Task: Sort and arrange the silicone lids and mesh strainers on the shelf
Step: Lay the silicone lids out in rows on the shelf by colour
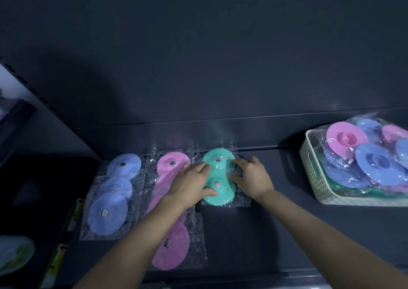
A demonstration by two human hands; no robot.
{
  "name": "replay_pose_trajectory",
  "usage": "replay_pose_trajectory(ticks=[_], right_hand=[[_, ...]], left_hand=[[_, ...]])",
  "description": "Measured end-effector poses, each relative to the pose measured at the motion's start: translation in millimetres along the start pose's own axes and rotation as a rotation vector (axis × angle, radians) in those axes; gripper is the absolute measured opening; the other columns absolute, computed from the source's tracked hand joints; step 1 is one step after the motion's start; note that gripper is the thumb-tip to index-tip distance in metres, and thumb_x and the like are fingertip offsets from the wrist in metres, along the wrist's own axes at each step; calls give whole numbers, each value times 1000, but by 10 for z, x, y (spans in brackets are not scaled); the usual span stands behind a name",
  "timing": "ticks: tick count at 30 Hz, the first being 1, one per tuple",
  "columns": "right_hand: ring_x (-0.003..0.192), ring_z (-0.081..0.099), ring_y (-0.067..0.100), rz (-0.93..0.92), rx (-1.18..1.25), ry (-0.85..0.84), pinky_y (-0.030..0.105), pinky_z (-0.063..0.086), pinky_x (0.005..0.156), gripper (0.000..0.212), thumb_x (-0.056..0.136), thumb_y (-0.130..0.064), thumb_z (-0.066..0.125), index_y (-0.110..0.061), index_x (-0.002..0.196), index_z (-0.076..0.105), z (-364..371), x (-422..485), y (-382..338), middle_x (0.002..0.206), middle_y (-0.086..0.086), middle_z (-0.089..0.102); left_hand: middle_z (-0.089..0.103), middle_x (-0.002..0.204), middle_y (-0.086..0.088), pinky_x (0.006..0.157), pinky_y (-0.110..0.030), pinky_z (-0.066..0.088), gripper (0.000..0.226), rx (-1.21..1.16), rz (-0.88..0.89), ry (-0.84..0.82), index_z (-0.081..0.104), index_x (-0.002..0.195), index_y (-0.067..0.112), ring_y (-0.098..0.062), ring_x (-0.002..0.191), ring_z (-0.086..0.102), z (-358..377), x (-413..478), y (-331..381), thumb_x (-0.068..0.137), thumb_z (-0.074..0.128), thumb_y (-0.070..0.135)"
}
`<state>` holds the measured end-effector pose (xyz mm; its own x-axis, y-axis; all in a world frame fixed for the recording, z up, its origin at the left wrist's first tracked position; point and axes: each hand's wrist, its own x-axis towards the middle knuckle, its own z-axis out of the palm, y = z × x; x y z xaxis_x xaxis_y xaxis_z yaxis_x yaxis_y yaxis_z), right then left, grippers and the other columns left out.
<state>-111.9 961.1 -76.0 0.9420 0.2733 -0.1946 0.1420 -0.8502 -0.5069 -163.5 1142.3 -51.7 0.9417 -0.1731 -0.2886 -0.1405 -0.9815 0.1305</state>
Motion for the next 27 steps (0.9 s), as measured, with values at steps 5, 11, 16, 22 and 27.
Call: replay_pose_trajectory(ticks=[5,11,16,22,27], right_hand=[[105,47,36,37,1,65,36,42,95,44,88,-38,61,-17,126,55,-11,-99,-2,111,13,48],[104,49,38,77,-9,71,34,44,88,25,90,-29,55,-12,108,58,-117,-328,46,103,13,49],[95,52,34,42,-69,105,30,39,81,9,83,-22,51,-20,79,58,-230,-519,81,90,8,60],[98,55,29,11,-44,226,35,45,85,19,85,-15,53,-6,92,68,-552,-790,70,93,13,68],[86,58,33,6,-34,276,34,46,76,17,85,-15,54,-5,89,67,-852,-949,185,91,14,59]], left_hand=[[27,154,-2,117,-39,18,78,-59,-5,60,31,145,14,-27,136,32,29,-46,20,85,54,59],[40,144,-2,107,-33,35,65,-129,32,74,41,138,15,-23,128,40,11,-190,83,86,59,48],[47,138,-2,101,-33,40,54,-104,101,109,47,133,15,-23,123,48,-98,-289,239,89,55,44],[48,137,0,97,-37,44,52,-107,191,179,44,136,20,-21,126,45,-288,-283,521,90,51,45],[50,136,3,100,-33,41,52,-116,235,235,44,137,21,-18,125,45,-415,-229,870,92,49,49]])
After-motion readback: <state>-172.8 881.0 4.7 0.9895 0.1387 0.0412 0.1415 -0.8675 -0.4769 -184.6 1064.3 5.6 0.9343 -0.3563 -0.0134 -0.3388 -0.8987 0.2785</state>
